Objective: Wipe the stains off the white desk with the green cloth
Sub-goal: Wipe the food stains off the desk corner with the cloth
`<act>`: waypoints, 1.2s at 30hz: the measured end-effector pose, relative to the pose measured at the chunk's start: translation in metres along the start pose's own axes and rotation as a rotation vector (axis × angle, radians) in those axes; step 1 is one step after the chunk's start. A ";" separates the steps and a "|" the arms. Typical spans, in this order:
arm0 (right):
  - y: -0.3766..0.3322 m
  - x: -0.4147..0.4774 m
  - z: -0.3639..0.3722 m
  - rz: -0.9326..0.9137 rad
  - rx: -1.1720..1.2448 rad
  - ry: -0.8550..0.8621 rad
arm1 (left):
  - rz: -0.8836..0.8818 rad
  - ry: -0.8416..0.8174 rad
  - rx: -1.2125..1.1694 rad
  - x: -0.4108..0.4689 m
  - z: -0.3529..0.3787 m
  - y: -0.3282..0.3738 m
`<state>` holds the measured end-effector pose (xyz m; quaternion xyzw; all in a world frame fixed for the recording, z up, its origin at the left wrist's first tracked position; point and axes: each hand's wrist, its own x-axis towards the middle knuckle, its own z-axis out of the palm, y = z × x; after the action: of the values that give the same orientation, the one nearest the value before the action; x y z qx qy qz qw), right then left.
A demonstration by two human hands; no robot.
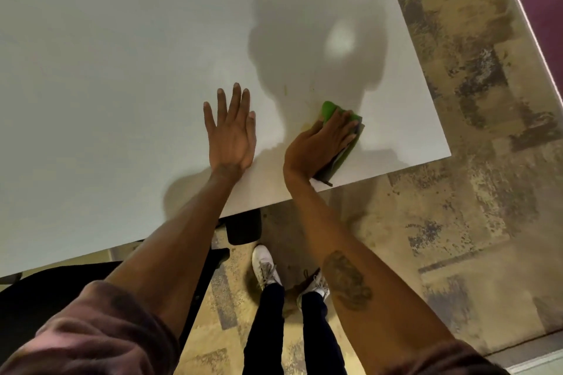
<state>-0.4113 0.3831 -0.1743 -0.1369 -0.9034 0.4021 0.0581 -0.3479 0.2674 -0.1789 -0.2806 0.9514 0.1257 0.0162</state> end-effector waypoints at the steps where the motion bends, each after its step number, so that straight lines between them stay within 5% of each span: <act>1: -0.004 0.006 0.006 -0.007 -0.005 0.008 | 0.000 0.003 0.003 0.001 0.000 0.000; 14: -0.058 0.108 0.065 -0.173 -0.028 -0.160 | 0.038 0.023 0.067 0.002 0.004 -0.005; 36: -0.027 0.118 0.020 -0.849 -0.116 -1.061 | 0.021 0.033 0.016 0.000 0.004 0.000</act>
<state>-0.5341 0.3865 -0.1680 0.4424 -0.8051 0.3080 -0.2475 -0.3480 0.2682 -0.1824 -0.2723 0.9555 0.1135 0.0016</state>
